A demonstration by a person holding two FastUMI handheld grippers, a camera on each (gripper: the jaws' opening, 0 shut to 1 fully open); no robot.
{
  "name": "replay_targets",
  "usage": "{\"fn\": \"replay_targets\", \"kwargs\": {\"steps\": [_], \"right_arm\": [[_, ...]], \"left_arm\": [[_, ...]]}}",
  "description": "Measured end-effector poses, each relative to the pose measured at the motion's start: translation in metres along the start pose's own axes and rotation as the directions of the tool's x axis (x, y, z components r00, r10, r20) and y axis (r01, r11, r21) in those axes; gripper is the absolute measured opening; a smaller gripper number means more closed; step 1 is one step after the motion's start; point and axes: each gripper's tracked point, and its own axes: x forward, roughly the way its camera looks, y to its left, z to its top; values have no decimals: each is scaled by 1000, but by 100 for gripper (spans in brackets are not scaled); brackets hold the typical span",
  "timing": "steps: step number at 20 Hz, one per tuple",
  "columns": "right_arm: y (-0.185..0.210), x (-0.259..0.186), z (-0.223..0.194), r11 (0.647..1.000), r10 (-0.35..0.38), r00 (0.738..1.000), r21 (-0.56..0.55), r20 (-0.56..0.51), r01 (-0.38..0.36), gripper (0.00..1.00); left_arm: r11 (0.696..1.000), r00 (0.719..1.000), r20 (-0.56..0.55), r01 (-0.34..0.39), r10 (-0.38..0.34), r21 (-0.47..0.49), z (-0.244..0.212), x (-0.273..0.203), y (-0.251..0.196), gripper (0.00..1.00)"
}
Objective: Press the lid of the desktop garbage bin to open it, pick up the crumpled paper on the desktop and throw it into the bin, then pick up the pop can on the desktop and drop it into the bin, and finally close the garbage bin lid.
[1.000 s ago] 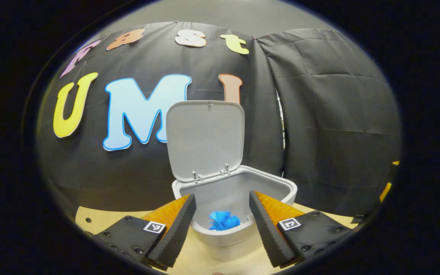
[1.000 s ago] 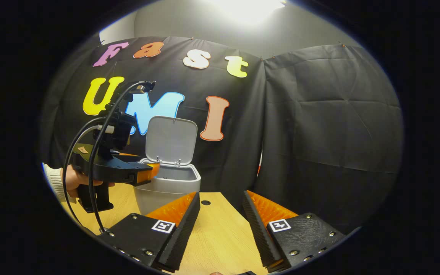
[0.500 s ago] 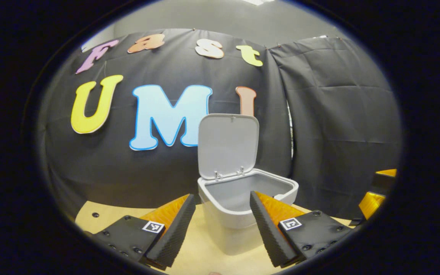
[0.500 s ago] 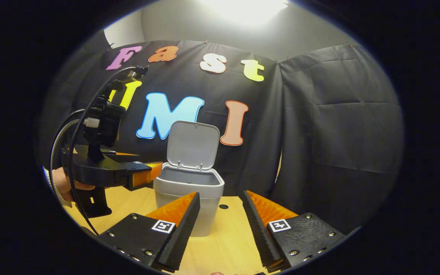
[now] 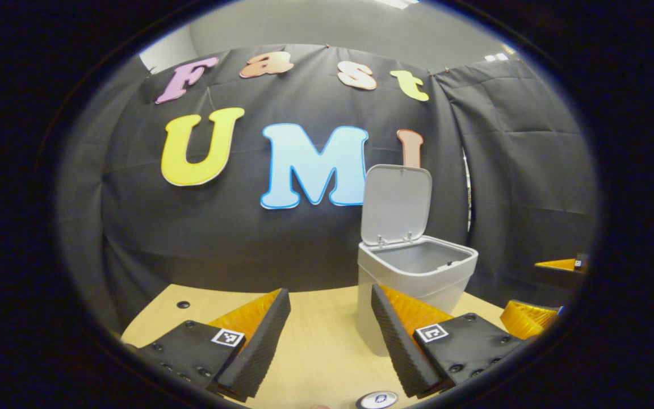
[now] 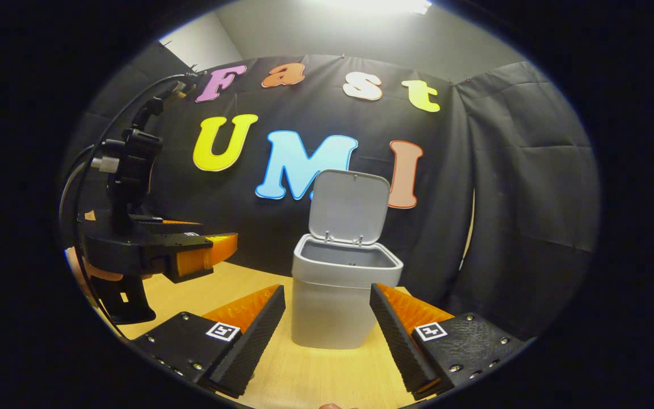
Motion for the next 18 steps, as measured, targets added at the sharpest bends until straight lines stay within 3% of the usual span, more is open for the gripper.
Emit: {"fn": "replay_targets", "kwargs": {"steps": [9, 10, 11, 17, 18], "right_arm": [[75, 15, -36, 980, 194, 977, -16, -94, -196, 96], [83, 16, -43, 977, 211, 971, -8, -109, -214, 96], [90, 16, -50, 973, 229, 965, 1, -126, -230, 96], [121, 19, -103, 950, 311, 910, 75, -275, -303, 96], [123, 18, -109, 948, 318, 901, 83, -295, -307, 97]], "left_arm": [[990, 990, -23, -137, 136, -39, -11, -49, 68, 93], [988, 989, -21, -150, 149, -42, -11, -54, 73, 96], [986, 987, -19, -159, 159, -42, -9, -59, 78, 93], [979, 979, -7, -202, 202, -5, -4, -82, 92, 96], [978, 978, -3, -207, 207, 4, -4, -84, 92, 90]]}}
